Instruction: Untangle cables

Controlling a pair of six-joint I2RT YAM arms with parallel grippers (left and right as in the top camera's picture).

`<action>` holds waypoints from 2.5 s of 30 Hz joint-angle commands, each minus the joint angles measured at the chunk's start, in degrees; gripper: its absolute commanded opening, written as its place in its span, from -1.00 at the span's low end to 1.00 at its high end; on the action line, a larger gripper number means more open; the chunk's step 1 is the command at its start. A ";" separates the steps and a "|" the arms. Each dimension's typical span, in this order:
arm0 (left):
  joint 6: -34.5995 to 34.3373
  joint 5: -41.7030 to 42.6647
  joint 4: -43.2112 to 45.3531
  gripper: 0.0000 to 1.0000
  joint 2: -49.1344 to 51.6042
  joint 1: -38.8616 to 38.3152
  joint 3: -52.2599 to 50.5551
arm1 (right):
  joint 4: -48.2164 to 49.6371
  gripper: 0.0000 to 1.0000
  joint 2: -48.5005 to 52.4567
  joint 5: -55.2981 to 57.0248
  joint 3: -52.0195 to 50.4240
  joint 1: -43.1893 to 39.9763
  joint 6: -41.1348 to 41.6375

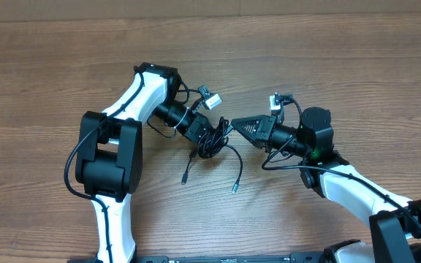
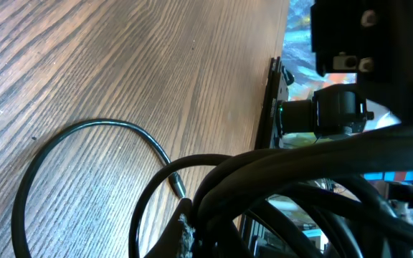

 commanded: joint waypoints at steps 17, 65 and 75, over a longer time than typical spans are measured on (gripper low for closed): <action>0.83 1.42 0.07 -0.91 0.63 -0.37 1.09 | -1.40 -0.93 0.07 -1.40 0.46 5.53 -1.05; -2.62 1.86 1.51 -0.91 0.63 -0.37 1.09 | -6.95 -0.92 0.07 0.17 0.46 6.93 -4.07; -8.04 4.50 3.98 -0.92 0.63 -0.37 1.09 | -7.23 -0.92 0.07 1.11 0.46 11.34 -4.15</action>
